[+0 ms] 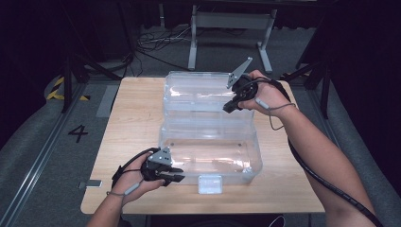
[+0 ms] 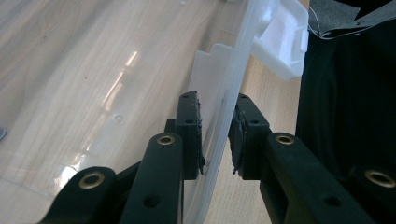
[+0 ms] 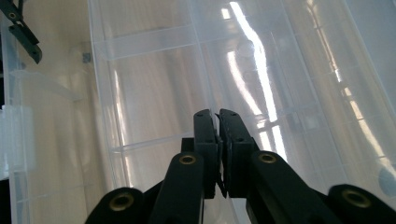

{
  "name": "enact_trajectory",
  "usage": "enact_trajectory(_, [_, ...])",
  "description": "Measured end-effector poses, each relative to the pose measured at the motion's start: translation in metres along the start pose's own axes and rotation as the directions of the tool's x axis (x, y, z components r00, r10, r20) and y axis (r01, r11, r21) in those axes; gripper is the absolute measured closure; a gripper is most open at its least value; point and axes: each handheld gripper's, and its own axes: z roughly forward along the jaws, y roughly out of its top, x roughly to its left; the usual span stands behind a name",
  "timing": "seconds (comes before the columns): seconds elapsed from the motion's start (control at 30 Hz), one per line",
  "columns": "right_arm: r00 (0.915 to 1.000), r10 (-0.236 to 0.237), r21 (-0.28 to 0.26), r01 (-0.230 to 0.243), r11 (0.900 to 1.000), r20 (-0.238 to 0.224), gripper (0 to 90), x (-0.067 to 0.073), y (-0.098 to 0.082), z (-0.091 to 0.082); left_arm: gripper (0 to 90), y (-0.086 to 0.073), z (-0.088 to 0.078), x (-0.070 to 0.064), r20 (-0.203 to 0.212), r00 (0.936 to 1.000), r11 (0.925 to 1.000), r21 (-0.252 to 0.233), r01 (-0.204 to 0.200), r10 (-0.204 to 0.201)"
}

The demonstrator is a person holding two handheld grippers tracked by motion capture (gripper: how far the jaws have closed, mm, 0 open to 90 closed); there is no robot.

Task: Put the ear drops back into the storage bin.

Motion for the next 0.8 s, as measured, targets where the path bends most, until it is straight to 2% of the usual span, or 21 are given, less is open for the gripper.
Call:
enact_trajectory(0.1, [1.0, 0.0, 0.001, 0.0, 1.0, -0.007, 87.5, 0.004, 0.001, -0.002, 75.3, 0.0, 0.0, 0.0, -0.001, 1.0, 1.0, 0.0, -0.001, 0.001])
enact_trajectory(0.33, [0.9992, -0.037, -0.003, 0.037, 0.999, -0.016, 88.1, 0.016, 0.001, -0.007, 75.3, 0.0, 0.0, 0.0, -0.001, 1.0, 1.0, 0.0, 0.0, 0.0])
enact_trajectory(0.57, [0.9976, -0.058, 0.018, 0.059, 0.998, -0.039, 88.7, 0.028, 0.001, -0.012, 75.1, 0.0, 0.0, -0.001, -0.005, 1.0, 1.0, 0.004, 0.002, -0.002])
enact_trajectory(0.8, [0.9961, -0.083, 0.03, 0.084, 0.996, -0.032, 89.1, 0.041, -0.001, -0.015, 74.9, 0.0, 0.0, -0.001, -0.008, 1.0, 1.0, 0.005, 0.002, -0.002])
